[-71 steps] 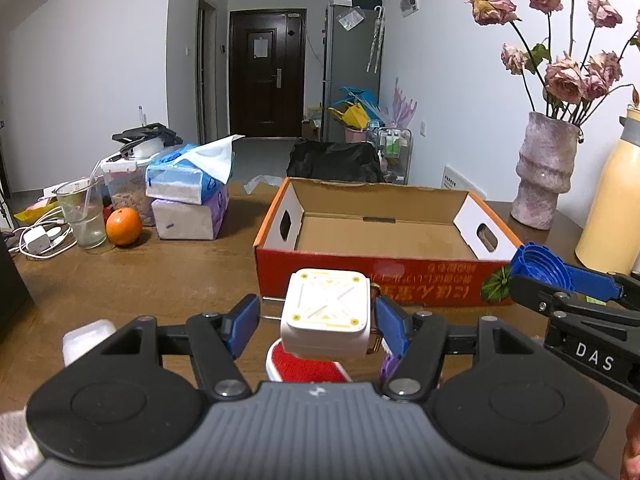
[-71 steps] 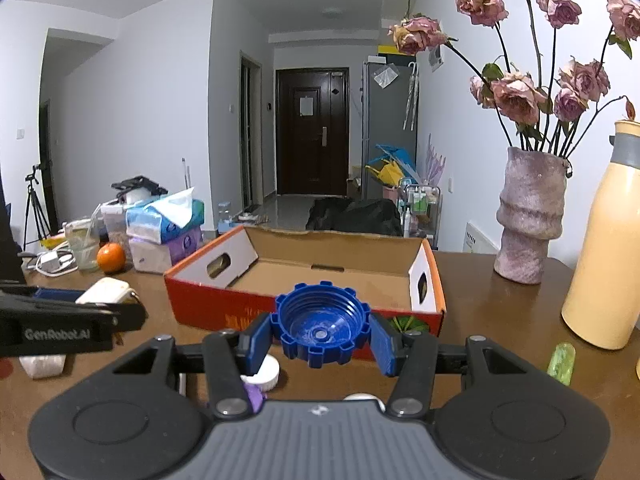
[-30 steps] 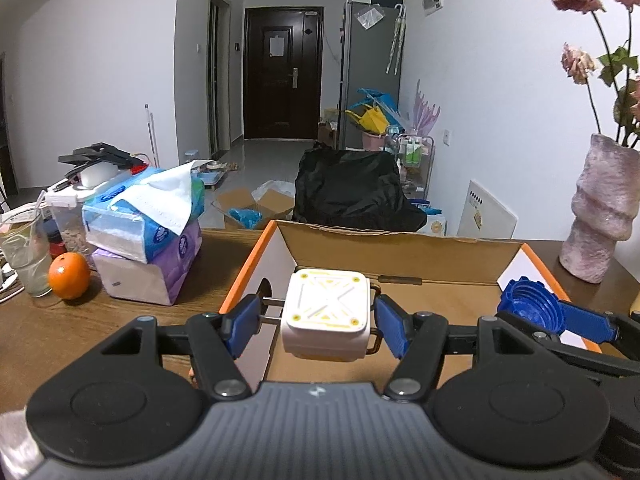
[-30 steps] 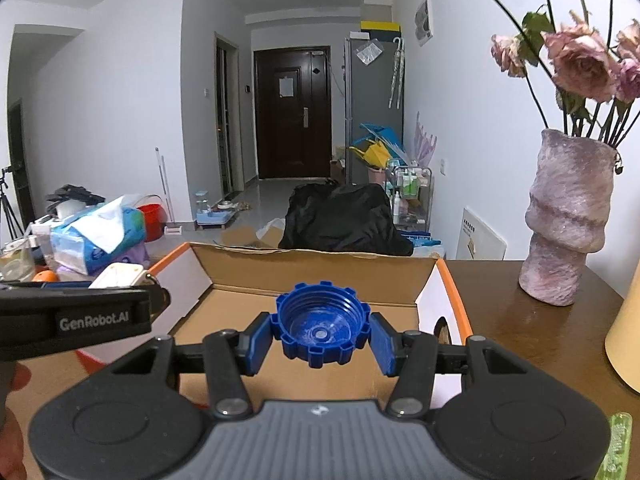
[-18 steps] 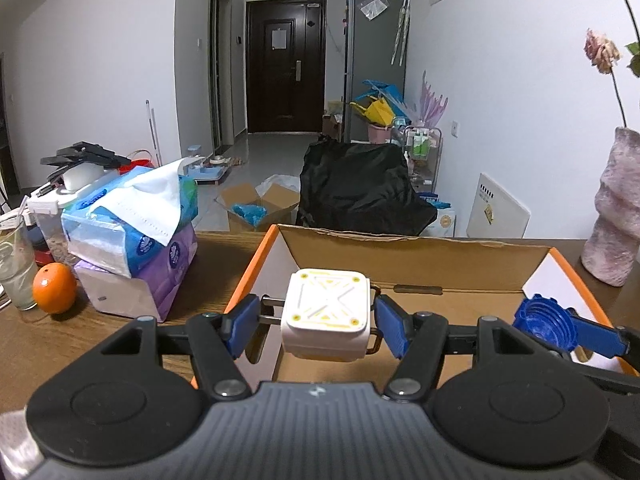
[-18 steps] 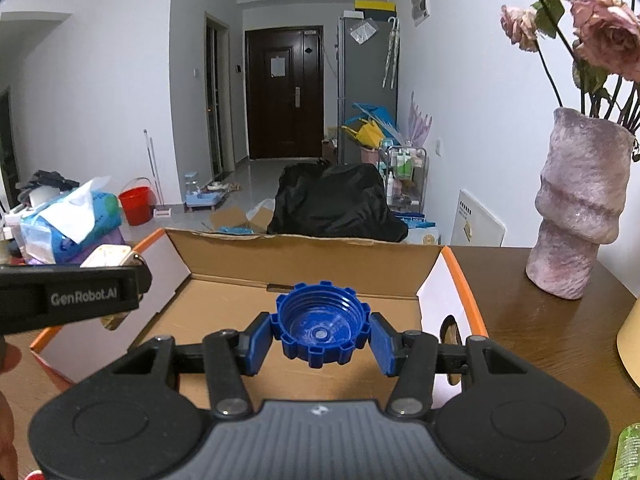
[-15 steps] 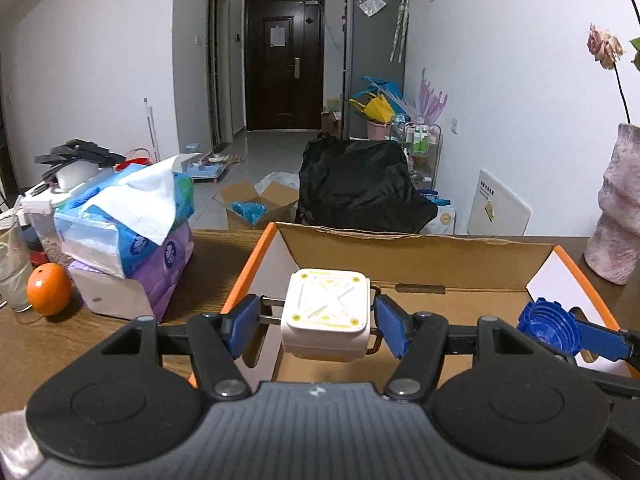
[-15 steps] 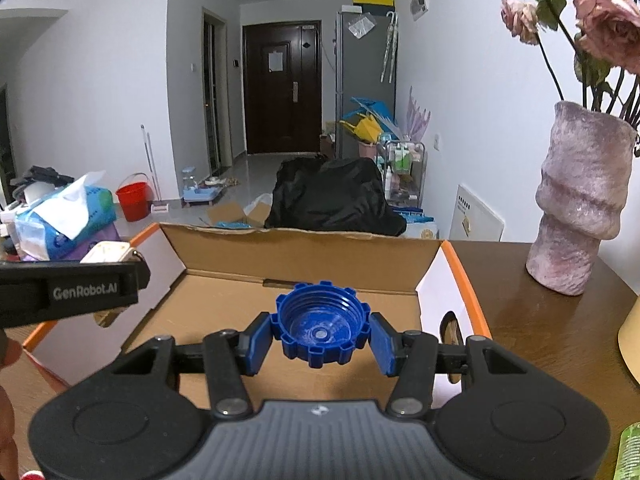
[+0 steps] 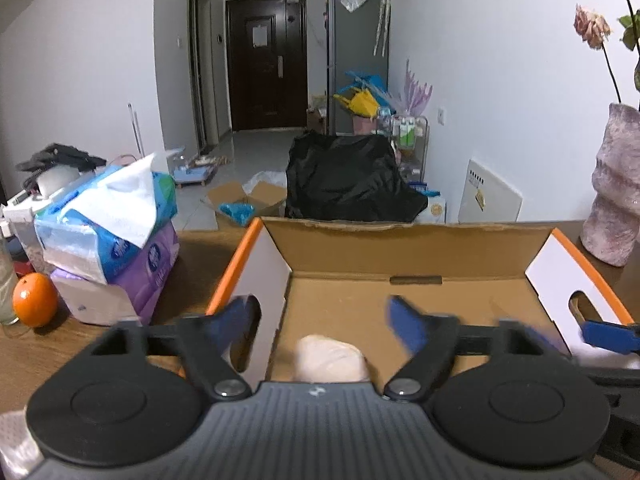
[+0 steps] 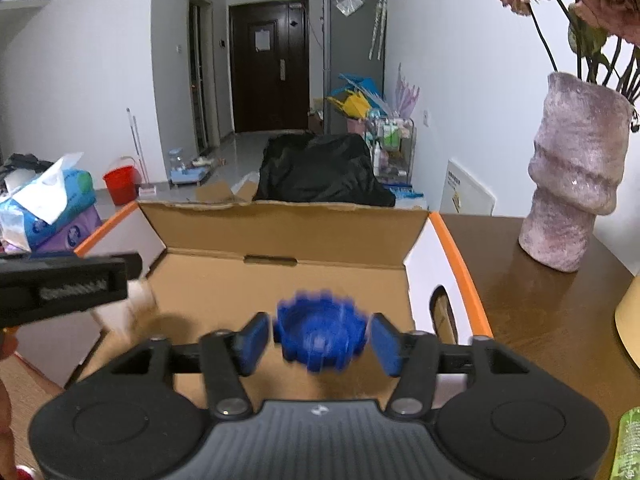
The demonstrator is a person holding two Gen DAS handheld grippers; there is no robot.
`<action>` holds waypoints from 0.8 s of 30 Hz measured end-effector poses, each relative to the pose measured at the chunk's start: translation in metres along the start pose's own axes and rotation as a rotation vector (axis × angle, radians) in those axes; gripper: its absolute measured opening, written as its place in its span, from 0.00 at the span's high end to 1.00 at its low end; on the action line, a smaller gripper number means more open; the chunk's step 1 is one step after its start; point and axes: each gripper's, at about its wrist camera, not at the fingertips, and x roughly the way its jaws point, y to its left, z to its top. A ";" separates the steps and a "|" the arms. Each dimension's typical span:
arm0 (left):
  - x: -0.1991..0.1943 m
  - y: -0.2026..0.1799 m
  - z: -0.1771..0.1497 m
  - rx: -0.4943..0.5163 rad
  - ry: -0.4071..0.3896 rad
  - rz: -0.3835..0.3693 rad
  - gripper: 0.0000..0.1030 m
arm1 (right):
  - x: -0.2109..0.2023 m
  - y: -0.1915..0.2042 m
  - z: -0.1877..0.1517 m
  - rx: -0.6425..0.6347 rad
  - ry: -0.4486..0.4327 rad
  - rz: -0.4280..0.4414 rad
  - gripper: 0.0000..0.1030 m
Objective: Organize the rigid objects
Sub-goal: 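Open both tools to drop the blue cap and white plug into the box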
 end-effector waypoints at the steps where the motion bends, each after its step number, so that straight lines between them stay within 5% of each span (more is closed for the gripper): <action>1: -0.001 0.000 0.000 -0.002 -0.007 0.011 0.04 | -0.001 0.000 0.000 0.001 0.001 -0.007 0.20; 2: -0.002 0.000 0.000 -0.003 -0.009 0.016 0.00 | -0.001 -0.001 0.000 0.003 0.000 -0.019 0.08; 5: -0.001 0.003 0.001 -0.026 0.011 0.009 0.00 | -0.001 -0.004 0.000 0.018 -0.009 -0.036 0.02; 24: -0.026 0.013 0.005 -0.064 -0.017 -0.002 0.00 | -0.022 -0.002 0.000 0.001 -0.026 -0.014 0.01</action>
